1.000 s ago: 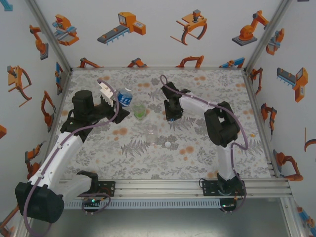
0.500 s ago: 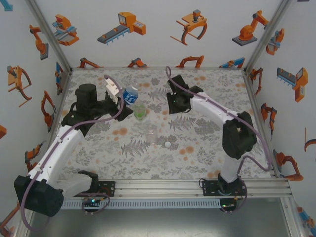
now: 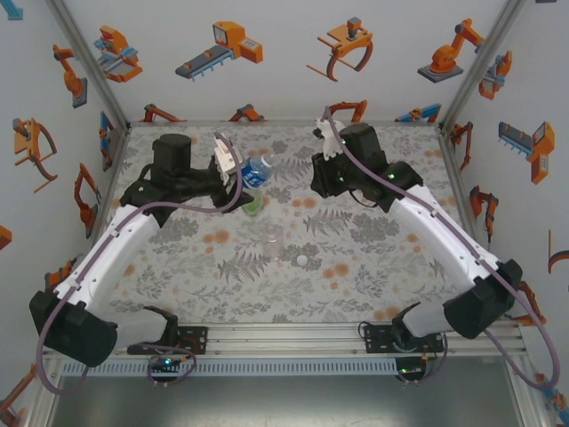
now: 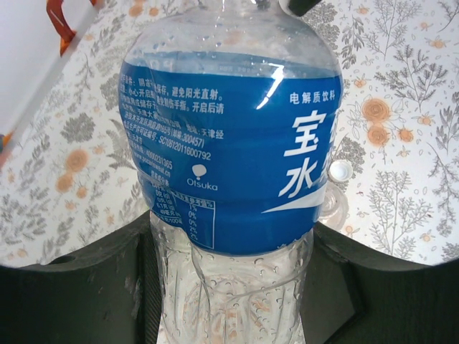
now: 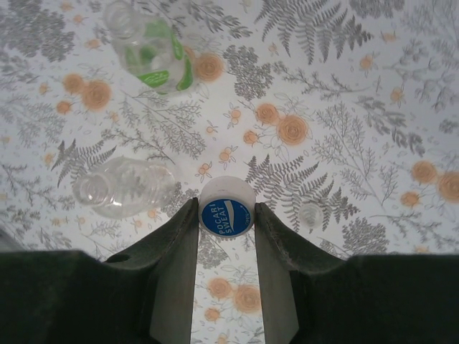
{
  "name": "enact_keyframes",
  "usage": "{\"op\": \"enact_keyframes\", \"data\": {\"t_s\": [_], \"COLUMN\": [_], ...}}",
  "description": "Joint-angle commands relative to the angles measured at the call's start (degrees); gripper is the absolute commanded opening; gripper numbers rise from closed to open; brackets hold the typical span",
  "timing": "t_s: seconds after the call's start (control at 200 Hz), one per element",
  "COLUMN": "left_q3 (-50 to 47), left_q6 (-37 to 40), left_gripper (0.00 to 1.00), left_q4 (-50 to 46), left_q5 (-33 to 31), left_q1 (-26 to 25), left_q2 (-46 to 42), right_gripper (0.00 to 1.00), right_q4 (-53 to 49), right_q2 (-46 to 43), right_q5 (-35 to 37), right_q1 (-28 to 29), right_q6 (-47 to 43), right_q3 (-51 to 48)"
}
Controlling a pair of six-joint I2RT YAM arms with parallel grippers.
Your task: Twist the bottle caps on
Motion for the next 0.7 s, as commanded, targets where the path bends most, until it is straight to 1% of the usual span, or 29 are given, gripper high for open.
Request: {"op": "enact_keyframes", "data": {"t_s": [0.0, 0.025, 0.1, 0.195, 0.325, 0.466, 0.606, 0.691], "left_q3": [3.1, 3.3, 2.5, 0.1, -0.9, -2.8, -4.5, -4.8], "left_q6": [5.8, 7.0, 13.7, 19.6, 22.5, 26.6, 26.2, 25.8], "left_gripper": [0.0, 0.0, 0.0, 0.0, 0.0, 0.0, 0.0, 0.0], "left_q4": [-2.0, -2.6, -4.2, -4.1, -4.6, -5.4, -5.1, -5.1], "left_q5": [2.9, 2.4, 2.4, 0.6, -0.6, -1.8, -2.6, -2.4], "left_q1": [-1.6, -2.1, -3.5, -5.9, -7.2, -8.2, -8.7, -9.1], "left_q2": [1.2, 1.5, 1.9, 1.8, 2.7, 1.9, 0.9, 0.7], "right_gripper": [0.19, 0.18, 0.16, 0.16, 0.13, 0.11, 0.09, 0.08], "right_q4": [2.8, 4.0, 6.8, 7.5, 8.5, 12.6, 16.0, 17.2], "right_q2": [-6.1, -7.6, -11.4, -14.0, -15.9, -18.8, -20.1, -19.7], "right_q5": [-6.2, -7.3, -9.4, -12.1, -18.6, -23.9, -29.0, -30.7], "right_q1": [0.3, 0.3, 0.3, 0.3, 0.6, 0.9, 1.0, 1.5], "right_q6": [-8.6, -10.0, -12.8, -14.5, -17.5, -19.2, -18.9, -18.0], "right_q3": [-3.5, -4.7, -7.8, -8.7, -10.0, -12.8, -14.4, -14.4]}}
